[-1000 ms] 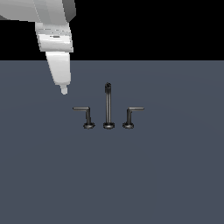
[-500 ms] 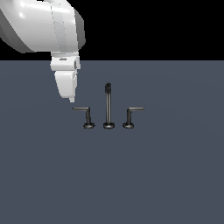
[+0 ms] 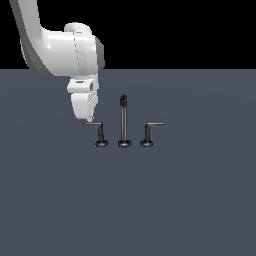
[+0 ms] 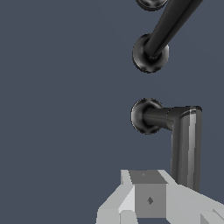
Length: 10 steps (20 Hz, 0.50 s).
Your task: Turn on the faucet by rotating a designated handle.
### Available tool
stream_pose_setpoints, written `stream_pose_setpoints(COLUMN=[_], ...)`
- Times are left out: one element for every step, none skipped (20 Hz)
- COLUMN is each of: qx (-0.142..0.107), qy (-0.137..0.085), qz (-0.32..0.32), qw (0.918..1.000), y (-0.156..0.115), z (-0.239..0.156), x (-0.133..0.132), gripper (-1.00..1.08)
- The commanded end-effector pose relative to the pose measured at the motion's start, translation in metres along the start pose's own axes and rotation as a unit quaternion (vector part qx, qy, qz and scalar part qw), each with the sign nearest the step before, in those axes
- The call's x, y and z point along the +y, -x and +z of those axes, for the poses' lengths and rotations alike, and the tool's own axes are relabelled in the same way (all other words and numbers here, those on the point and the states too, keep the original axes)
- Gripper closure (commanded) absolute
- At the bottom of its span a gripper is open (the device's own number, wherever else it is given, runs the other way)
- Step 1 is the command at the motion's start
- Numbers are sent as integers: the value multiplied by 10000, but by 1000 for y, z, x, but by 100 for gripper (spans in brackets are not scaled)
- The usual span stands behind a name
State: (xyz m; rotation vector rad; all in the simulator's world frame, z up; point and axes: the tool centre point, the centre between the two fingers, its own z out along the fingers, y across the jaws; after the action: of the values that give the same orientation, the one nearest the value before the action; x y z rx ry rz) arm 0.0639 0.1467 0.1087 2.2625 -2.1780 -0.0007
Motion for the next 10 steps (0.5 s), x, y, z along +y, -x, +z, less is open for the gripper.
stream_pose_setpoints(qx=[4,4,4,3,2,1,1,1,1,1], qy=[-6,-6,-6,-6,-6,-6,-6,-6,-6,-6], qz=[128,163,192,216,233,245,252,252,252,252], qw=[9999,9999,9998,9998,9997,9997,9997,9997,9997,9997], y=[-2,-3,-4,-4,-5,-5,-5,-5,-5,-5], z=[5,7,8,9,10,10,10,11,11,11], x=[-7,-9,-10,-12,-13,-13,-14,-14,-14,-14], gripper=[108,108,108,108,108,108,108,108,108,108])
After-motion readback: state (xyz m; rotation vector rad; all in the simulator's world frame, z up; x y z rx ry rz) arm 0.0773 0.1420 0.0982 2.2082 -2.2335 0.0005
